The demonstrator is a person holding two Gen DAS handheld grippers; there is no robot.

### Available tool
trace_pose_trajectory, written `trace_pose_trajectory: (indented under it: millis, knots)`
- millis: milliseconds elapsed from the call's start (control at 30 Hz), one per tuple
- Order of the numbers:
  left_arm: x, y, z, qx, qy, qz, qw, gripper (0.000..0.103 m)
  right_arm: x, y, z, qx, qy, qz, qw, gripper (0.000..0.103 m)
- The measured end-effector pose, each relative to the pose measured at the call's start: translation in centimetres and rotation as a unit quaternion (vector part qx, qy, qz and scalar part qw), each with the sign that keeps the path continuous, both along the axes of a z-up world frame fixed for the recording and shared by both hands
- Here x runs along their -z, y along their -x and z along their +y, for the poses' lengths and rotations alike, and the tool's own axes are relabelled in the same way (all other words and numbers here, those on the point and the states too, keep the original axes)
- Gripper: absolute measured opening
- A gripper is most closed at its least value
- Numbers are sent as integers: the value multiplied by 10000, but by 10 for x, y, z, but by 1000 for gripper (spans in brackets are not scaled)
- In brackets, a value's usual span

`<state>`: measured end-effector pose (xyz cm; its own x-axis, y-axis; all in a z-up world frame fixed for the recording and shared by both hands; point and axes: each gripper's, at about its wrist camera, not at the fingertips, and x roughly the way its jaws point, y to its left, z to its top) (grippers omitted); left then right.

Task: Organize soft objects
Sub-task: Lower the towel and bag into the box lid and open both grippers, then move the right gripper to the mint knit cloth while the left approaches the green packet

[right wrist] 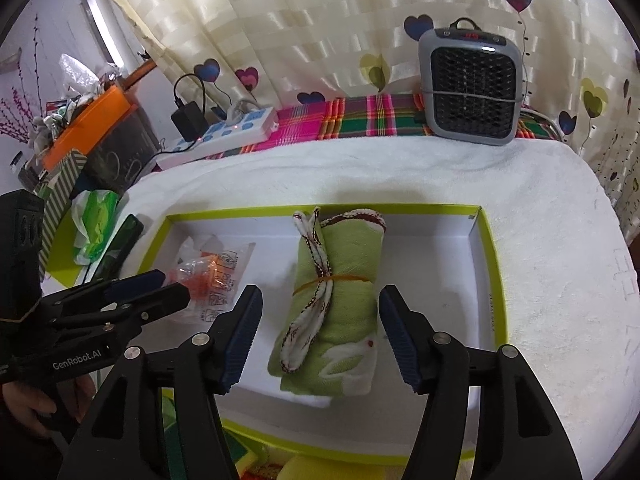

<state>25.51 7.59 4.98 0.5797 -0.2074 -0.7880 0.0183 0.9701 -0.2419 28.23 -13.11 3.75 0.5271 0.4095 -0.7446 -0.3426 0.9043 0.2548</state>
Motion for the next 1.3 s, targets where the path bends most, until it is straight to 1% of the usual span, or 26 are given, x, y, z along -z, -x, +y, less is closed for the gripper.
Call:
trace_pose_trajectory:
  millis: [133, 233, 367, 567, 700, 900, 1133, 1300]
  knots:
    - [-11, 13, 5, -40, 16, -138, 9999, 53, -7, 9, -4, 10, -65, -60, 10000, 62]
    - [-19, 26, 10, -125, 96, -227, 9996, 53, -12, 20, -9, 41, -60, -153, 9999, 62]
    - [-28, 48, 18, -234, 18, -363, 9991, 53, -18, 36, -18, 89, -149, -224, 9996, 62]
    - [-37, 86, 38, -472, 135, -523, 9974, 53, -26, 62, -32, 182, -218, -379, 9989, 62]
    - [-33, 107, 54, -652, 353, -537, 9958, 54, -29, 78, -40, 235, -209, -462, 9984, 62]
    - [-23, 140, 73, -883, 558, -553, 9930, 56, -28, 101, -53, 306, -280, -501, 9979, 62]
    - [-5, 170, 89, -1131, 836, -516, 9887, 58, -19, 130, -63, 309, -532, -372, 9974, 62]
    - [9, 181, 93, -1121, 937, -397, 9885, 59, -6, 154, -56, 158, -645, -234, 9975, 62]
